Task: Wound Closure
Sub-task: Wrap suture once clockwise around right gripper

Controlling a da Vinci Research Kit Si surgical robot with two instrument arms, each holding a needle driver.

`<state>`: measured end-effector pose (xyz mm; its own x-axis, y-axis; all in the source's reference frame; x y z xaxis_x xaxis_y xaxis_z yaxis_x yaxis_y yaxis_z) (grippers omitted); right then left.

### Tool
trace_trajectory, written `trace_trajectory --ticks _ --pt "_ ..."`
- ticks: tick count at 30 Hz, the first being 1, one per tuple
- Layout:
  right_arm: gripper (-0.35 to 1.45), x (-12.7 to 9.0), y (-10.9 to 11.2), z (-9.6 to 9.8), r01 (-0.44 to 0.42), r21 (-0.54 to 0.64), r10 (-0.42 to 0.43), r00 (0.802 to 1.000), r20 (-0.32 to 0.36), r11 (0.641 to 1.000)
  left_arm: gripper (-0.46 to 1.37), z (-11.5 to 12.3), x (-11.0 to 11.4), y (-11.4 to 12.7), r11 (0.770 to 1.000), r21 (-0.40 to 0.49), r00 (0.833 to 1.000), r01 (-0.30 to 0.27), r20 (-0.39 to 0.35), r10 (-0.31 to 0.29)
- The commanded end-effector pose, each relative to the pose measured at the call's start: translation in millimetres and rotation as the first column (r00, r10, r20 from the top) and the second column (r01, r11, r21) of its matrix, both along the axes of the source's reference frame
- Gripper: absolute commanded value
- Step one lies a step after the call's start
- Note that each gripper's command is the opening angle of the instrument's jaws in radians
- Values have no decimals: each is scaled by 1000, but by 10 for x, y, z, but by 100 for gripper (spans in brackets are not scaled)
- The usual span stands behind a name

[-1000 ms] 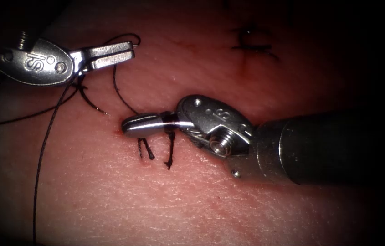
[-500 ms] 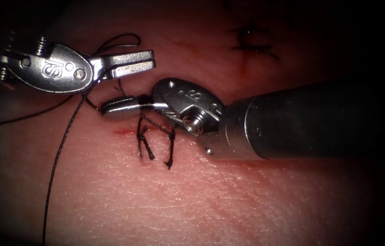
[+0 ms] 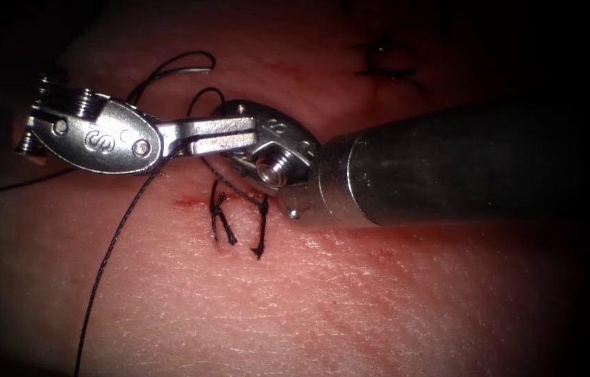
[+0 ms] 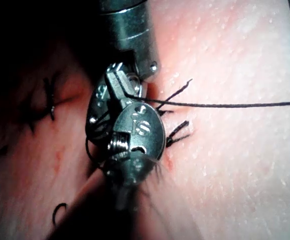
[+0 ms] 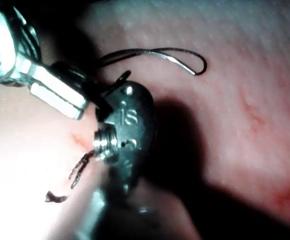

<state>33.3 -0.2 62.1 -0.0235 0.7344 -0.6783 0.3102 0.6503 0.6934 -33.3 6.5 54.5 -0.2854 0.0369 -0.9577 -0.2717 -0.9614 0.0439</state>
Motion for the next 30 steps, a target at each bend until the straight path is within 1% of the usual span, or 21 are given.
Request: trace_trajectory --ticks 1,2,8,16,19,22,24,25,30 --pt "-35 0 2 -2 0 4 0 1000 -3 1000 -35 1 0 -1 1000 6 1000 -9 5 9" --pt "-35 -1 6 -4 -6 11 7 1000 -14 1000 -35 2 0 -4 1000 4 1000 -15 7 15" --pt "-35 -3 15 -6 -20 22 20 999 -34 1000 -35 4 1 -11 1000 8 1000 -18 13 18" --pt "-35 -9 20 -9 -43 39 46 997 -69 998 -35 11 3 -16 1000 12 1000 -13 9 13" --pt "-35 -16 23 -12 -61 53 66 993 -98 997 -35 19 5 -19 1000 20 1000 -12 14 11" --pt "-35 -28 27 -17 -77 72 86 987 -133 994 -35 33 6 -24 1000 23 1000 -10 16 9" --pt "-35 -31 29 -18 -80 76 90 986 -140 994 -35 38 7 -25 1000 24 1000 -8 15 7" --pt "-35 -36 31 -21 -87 86 100 983 -154 993 -35 44 8 -26 1000 25 1000 -6 14 6" --pt "-35 -47 32 -25 -128 107 143 979 -145 986 -35 58 13 -21 1000 28 1000 3 8 -3"
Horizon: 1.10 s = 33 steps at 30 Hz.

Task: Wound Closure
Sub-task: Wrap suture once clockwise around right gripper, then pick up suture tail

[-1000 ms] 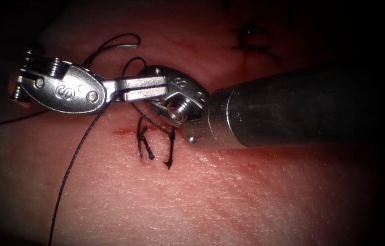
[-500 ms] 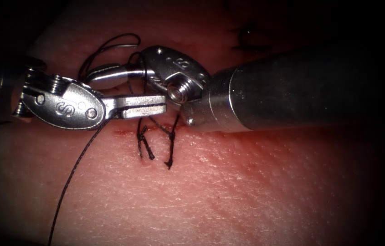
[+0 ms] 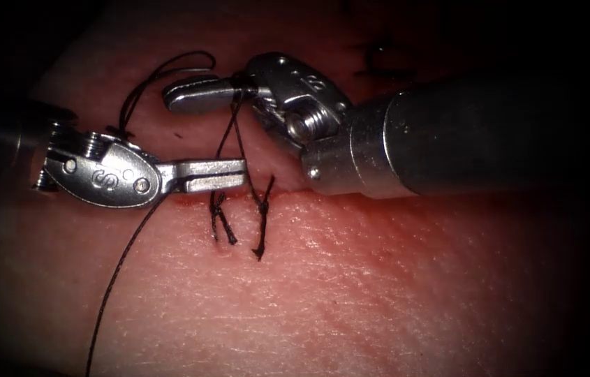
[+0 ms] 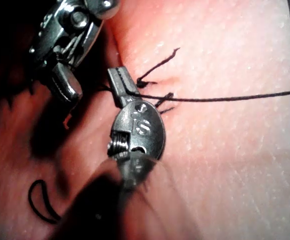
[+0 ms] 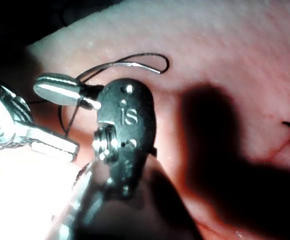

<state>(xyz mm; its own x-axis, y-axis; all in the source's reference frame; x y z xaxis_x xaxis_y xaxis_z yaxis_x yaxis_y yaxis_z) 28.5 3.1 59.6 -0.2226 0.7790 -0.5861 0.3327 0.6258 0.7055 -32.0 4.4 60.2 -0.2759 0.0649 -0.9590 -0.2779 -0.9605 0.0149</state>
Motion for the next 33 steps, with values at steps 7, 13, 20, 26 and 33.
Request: trace_trajectory --ticks 7,13,20,26,33 --pt "-35 -8 -8 -6 17 18 -17 1000 5 1000 -35 9 1 10 1000 -1 1000 -3 -2 3" --pt "-35 -14 -23 -17 108 6 -108 994 -3 994 -35 15 2 20 1000 3 1000 -6 6 6" --pt "-35 -27 -35 -30 308 -146 -314 949 -22 940 -35 19 3 25 1000 -1 1000 -11 4 11" --pt "-35 -31 -42 -39 450 -295 -455 889 57 843 -35 19 1 25 1000 -7 1000 -13 4 13" --pt "13 -19 -48 -43 530 -408 -515 843 155 743 -35 18 -7 24 1000 -6 1000 -17 4 17"
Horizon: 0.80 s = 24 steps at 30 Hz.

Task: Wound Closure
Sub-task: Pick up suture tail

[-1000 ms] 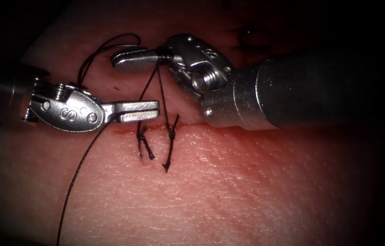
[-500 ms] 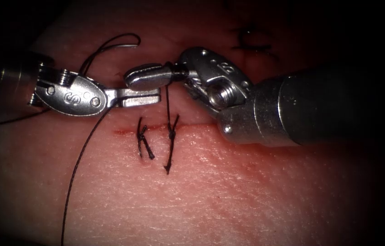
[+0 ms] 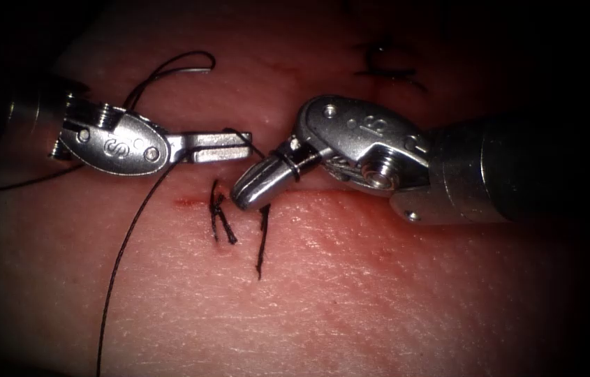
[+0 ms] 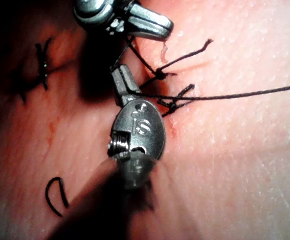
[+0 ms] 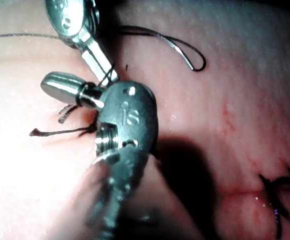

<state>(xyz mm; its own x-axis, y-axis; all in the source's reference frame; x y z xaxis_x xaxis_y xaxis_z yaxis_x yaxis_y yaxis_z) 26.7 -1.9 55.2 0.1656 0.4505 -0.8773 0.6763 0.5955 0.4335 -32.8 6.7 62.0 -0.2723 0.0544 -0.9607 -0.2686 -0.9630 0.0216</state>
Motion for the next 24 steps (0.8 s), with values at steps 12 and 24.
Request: trace_trajectory --ticks 12,24 --pt "117 19 -10 -17 98 -225 -105 994 -17 969 -35 0 0 0 1000 2 1000 -8 0 8" --pt "105 28 -22 -4 237 -408 -239 970 47 882 -35 -1 0 -3 1000 2 1000 -9 0 9"
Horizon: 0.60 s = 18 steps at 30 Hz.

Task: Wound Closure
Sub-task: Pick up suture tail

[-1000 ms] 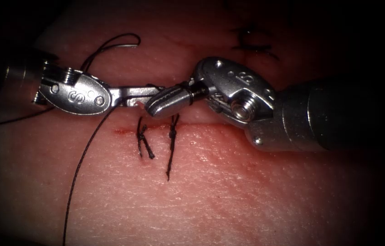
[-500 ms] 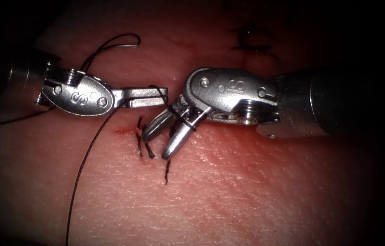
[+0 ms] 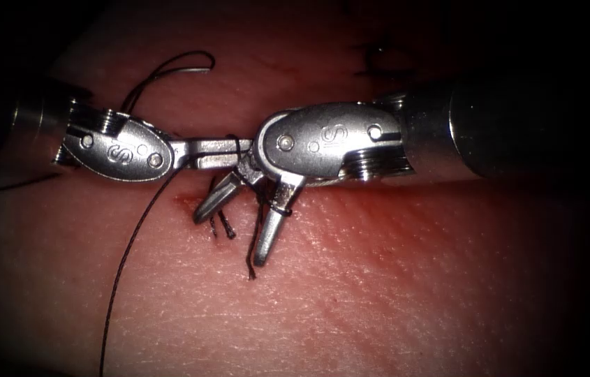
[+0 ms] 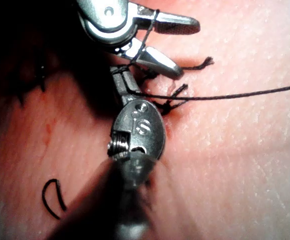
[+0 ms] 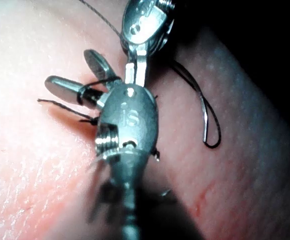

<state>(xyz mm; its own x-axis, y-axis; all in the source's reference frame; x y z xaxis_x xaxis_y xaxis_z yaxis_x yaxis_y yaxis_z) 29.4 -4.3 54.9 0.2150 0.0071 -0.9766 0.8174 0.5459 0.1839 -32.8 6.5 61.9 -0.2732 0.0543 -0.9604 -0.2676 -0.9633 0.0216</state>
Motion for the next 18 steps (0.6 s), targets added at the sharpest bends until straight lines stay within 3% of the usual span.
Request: trace_trajectory --ticks 1,9,18 --pt "103 0 -1 3 23 -17 -23 1000 13 1000 -35 -1 0 -1 1000 2 1000 -8 1 8" --pt "92 -1 -16 23 97 -90 -93 994 52 991 -35 -4 -2 -5 1000 2 1000 -7 1 7" --pt "82 -10 -28 26 134 -105 -129 990 48 985 -35 -6 0 -7 1000 -4 1000 -11 0 11"
